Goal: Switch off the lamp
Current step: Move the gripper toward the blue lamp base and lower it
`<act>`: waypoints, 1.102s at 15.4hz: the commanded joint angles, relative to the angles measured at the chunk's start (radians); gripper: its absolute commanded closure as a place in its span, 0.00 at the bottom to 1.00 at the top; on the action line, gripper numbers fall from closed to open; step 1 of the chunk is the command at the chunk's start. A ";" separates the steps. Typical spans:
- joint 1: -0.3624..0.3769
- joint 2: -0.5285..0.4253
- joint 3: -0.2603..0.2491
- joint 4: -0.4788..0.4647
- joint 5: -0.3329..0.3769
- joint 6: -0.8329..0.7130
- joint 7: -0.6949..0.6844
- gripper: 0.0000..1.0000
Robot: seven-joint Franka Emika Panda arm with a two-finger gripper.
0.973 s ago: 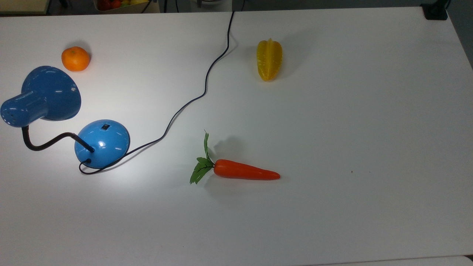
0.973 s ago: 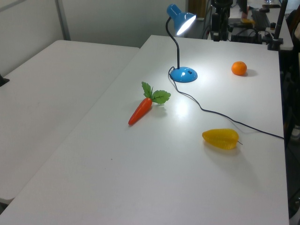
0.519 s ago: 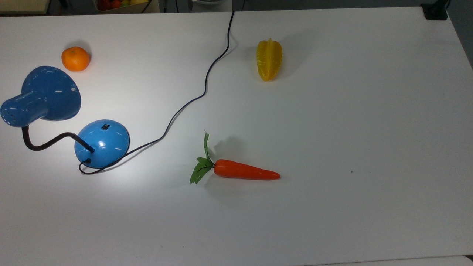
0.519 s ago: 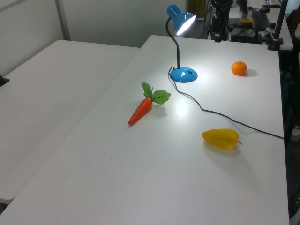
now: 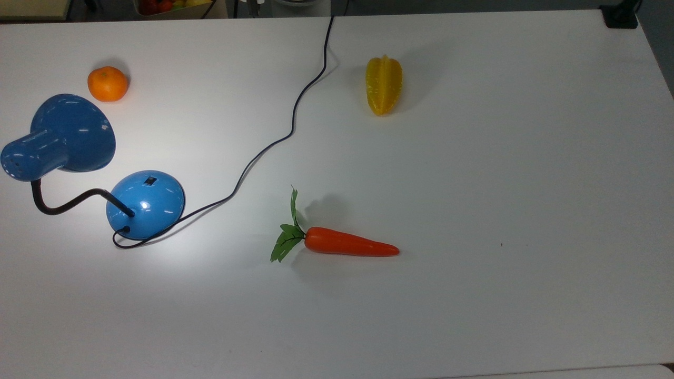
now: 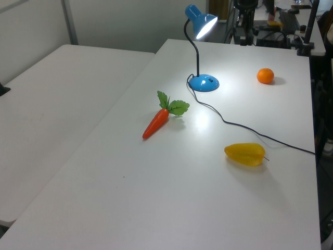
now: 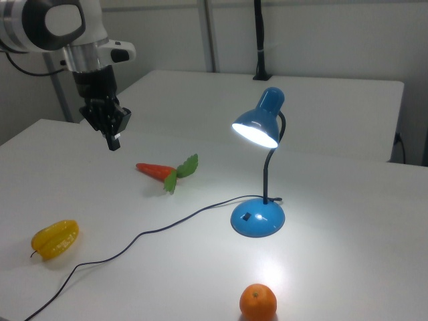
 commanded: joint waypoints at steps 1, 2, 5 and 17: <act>-0.016 0.019 -0.007 -0.023 -0.006 0.023 -0.017 1.00; -0.030 0.029 -0.007 -0.035 -0.009 0.059 -0.015 1.00; -0.080 0.032 -0.007 -0.129 -0.024 0.180 -0.020 1.00; -0.241 0.147 -0.009 -0.393 -0.066 0.772 -0.029 1.00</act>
